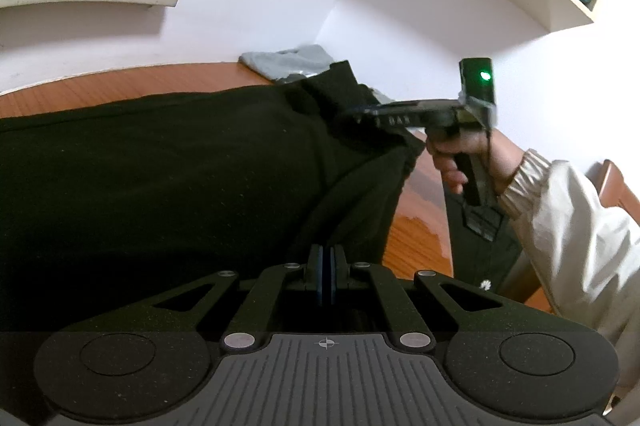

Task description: Fold clothes

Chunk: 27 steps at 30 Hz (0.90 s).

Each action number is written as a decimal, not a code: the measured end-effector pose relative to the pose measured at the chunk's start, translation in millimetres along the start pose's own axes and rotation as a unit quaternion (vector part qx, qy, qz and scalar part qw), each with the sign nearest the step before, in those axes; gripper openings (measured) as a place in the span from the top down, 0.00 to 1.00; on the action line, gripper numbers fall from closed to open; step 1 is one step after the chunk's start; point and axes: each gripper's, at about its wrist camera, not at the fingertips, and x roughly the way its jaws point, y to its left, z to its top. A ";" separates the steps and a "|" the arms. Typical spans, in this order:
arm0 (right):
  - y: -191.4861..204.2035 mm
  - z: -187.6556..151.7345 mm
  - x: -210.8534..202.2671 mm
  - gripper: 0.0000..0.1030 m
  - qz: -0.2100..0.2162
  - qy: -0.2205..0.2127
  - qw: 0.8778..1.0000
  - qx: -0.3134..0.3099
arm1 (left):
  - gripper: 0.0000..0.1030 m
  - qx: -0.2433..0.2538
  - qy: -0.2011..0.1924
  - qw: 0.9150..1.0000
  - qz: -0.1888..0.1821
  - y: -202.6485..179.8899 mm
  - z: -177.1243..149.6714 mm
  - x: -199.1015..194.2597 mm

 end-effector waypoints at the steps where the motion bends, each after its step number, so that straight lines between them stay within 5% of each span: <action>1: 7.0 -0.9 -1.9 0.54 0.015 0.003 1.000 -0.014 | 0.97 0.000 0.000 1.000 0.000 -0.4 0.0 0.2; 8: 12.8 12.7 -4.8 0.54 -0.040 -0.027 0.998 -0.037 | 0.97 0.002 0.001 1.000 0.002 -1.6 -0.3 0.4; 15: 11.8 36.8 19.3 0.57 -0.113 -0.011 0.991 -0.068 | 0.97 0.004 0.002 1.000 0.001 -2.3 -0.1 0.8; 18: 2.9 50.3 20.7 0.93 -0.145 -0.025 0.987 -0.061 | 0.97 0.010 0.001 1.000 0.001 -4.2 -0.2 0.5; 22: -8.9 68.2 22.4 0.96 -0.188 -0.043 0.980 -0.051 | 0.97 0.034 -0.021 0.999 0.024 -13.7 -1.5 -6.1; 27: -31.4 124.6 -49.5 0.96 -0.245 -0.196 0.949 -0.028 | 0.97 0.042 -0.078 0.996 0.015 -32.4 8.6 -36.5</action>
